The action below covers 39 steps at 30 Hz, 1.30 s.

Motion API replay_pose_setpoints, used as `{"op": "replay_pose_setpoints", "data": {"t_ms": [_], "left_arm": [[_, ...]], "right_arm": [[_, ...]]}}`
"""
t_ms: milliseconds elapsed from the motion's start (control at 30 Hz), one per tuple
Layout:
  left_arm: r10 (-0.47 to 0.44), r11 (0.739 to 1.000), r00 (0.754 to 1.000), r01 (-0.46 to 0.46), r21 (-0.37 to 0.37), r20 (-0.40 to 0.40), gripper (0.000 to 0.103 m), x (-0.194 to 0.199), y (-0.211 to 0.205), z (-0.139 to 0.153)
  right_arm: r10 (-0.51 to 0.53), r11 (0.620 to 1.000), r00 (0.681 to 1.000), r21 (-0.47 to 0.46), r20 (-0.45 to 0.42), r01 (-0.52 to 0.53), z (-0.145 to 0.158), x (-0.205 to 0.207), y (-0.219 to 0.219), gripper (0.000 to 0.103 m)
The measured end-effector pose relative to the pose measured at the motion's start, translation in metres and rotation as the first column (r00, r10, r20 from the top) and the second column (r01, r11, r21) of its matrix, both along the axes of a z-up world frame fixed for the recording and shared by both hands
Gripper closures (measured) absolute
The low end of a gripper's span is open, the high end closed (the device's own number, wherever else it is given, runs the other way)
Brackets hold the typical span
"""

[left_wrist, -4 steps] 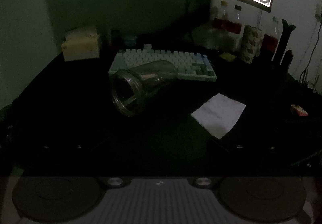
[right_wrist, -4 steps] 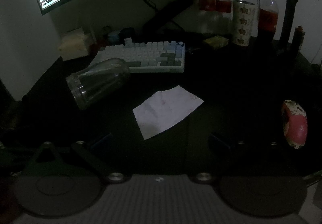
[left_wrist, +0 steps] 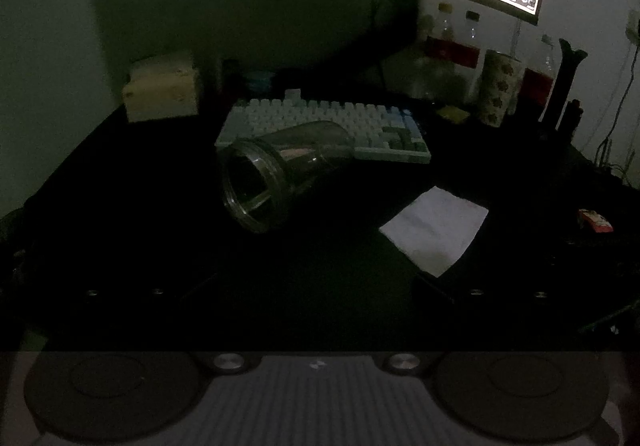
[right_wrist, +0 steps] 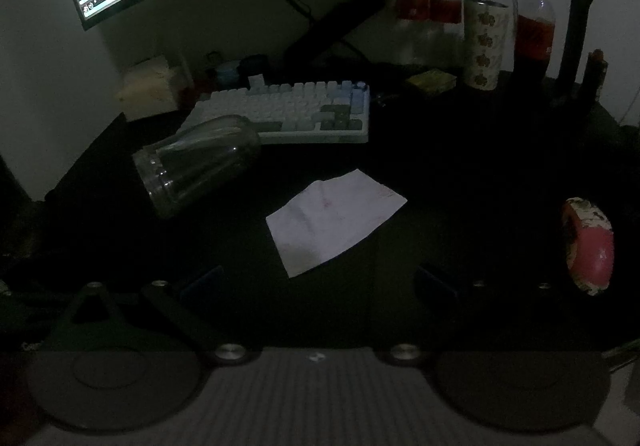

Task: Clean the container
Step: 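Move the right gripper toward the white tissue on the desk, then grasp the white tissue with the right gripper while the left gripper grasps the glass jar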

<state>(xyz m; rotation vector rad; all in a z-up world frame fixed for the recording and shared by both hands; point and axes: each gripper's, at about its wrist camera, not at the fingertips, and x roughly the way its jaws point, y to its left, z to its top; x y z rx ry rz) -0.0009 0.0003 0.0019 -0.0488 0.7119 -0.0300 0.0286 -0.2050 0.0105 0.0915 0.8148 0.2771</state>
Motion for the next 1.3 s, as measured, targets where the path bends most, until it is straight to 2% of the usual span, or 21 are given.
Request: {"op": "replay_pose_setpoints", "data": {"t_ms": [300, 400, 467, 533, 700, 767, 833, 933, 1033, 1100, 1200, 1300], "left_arm": [[-0.028, 1.000, 0.996, 0.026, 0.016, 0.090, 0.000, 0.000, 0.000, -0.003], [-0.070, 0.997, 0.995, 0.068, 0.024, 0.066, 0.000, 0.010, 0.000, -0.012], [-0.092, 0.996, 0.994, 0.092, 0.000, 0.056, 0.000, 0.016, 0.005, -0.019], [-0.078, 0.996, 0.996, 0.079, -0.030, 0.040, 0.000, 0.025, 0.012, -0.025], [-0.039, 0.986, 0.997, 0.049, -0.161, 0.069, 0.000, 0.043, 0.038, -0.036], [-0.025, 0.988, 0.998, 0.033, -0.149, 0.055, 0.000, 0.054, 0.042, -0.036], [-0.026, 0.994, 0.998, 0.032, -0.100, 0.064, 0.000, 0.063, 0.042, -0.035], [-0.047, 0.998, 0.996, 0.050, -0.037, 0.076, 0.000, 0.075, 0.039, -0.035], [-0.071, 0.995, 0.995, 0.075, -0.073, 0.064, 0.000, 0.089, 0.043, -0.037], [-0.083, 0.992, 0.995, 0.087, -0.093, 0.050, 0.000, 0.096, 0.045, -0.040], [-0.115, 0.987, 0.992, 0.121, -0.103, 0.056, 0.000, 0.101, 0.045, -0.046], [-0.129, 0.986, 0.990, 0.134, -0.097, 0.062, 0.000, 0.104, 0.044, -0.054]], "right_arm": [[0.032, 0.999, 0.999, 0.017, -0.011, -0.031, -0.005, 0.010, 0.002, 0.000], [0.100, 0.992, 0.995, 0.080, 0.007, -0.100, -0.009, 0.015, -0.007, 0.000], [0.146, 0.985, 0.989, 0.095, 0.008, -0.146, -0.013, 0.022, -0.009, 0.000], [0.197, 0.977, 0.980, 0.083, -0.002, -0.196, -0.017, 0.032, -0.006, 0.000], [0.327, 0.944, 0.943, 0.071, -0.066, -0.323, -0.023, 0.061, 0.004, 0.000], [0.359, 0.932, 0.931, 0.081, -0.065, -0.354, -0.025, 0.070, 0.007, 0.000], [0.395, 0.917, 0.918, 0.086, -0.044, -0.390, -0.025, 0.078, 0.010, 0.000], [0.439, 0.898, 0.898, 0.040, -0.023, -0.438, -0.023, 0.090, 0.022, 0.000], [0.462, 0.884, 0.886, -0.060, -0.047, -0.464, -0.029, 0.107, 0.034, 0.000], [0.452, 0.883, 0.891, -0.118, -0.050, -0.455, -0.038, 0.119, 0.038, 0.000], [0.469, 0.870, 0.878, -0.123, -0.092, -0.478, -0.056, 0.138, 0.037, 0.004], [0.485, 0.865, 0.859, -0.053, -0.163, -0.498, -0.074, 0.156, 0.032, 0.021]]}}
